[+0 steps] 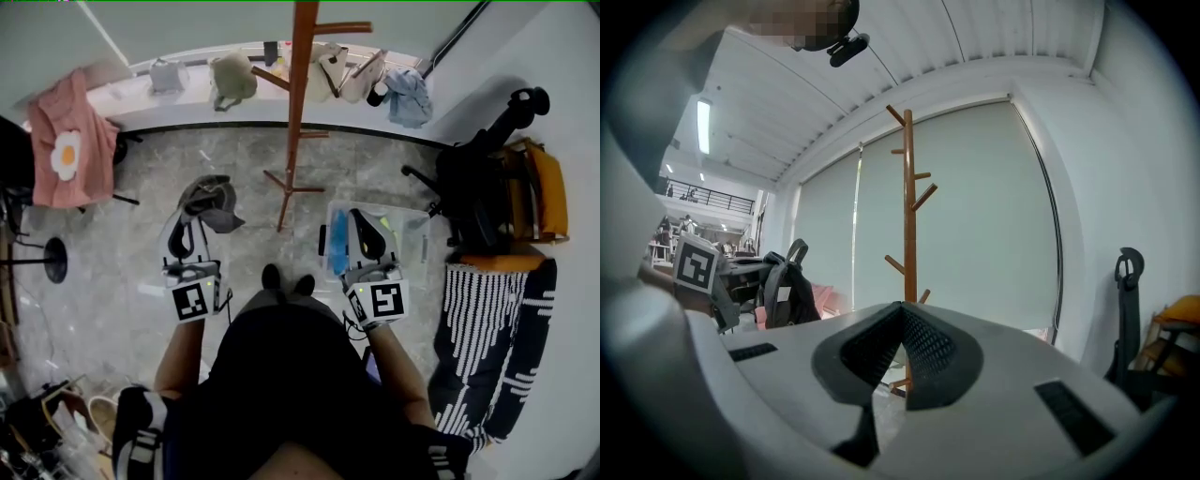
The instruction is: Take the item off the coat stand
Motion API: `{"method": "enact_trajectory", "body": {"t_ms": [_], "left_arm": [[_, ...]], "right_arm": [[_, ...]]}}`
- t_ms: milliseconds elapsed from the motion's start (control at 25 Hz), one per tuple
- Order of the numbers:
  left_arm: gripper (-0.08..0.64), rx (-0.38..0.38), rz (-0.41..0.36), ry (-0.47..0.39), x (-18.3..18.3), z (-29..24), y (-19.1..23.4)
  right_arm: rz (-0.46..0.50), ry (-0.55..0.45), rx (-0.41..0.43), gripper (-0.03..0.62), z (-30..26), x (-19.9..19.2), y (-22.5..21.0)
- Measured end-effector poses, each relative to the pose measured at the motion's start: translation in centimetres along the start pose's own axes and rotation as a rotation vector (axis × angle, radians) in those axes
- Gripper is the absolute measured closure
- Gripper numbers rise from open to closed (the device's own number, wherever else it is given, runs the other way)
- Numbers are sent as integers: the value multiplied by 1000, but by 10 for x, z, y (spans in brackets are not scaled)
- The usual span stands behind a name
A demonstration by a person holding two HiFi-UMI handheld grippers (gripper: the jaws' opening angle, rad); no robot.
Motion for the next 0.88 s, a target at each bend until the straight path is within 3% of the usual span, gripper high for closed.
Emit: {"method": "enact_trajectory", "body": {"t_ms": [240, 880], "left_arm": [[532, 3, -3, 4, -2, 3, 0], [532, 0, -10, 28, -9, 7, -3]], "right_arm": [[40, 53, -13, 572, -2, -1, 1], [90, 30, -5, 572, -4, -2, 3]]}}
Point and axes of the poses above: the fingertips, and each gripper's own axes: z backward along the fingers, y to its left, x out of its top, the point moved 9 cm from there along z, backward along the fingers, and after that the axes turned 2 degrees about z, right-handed, at the moved point
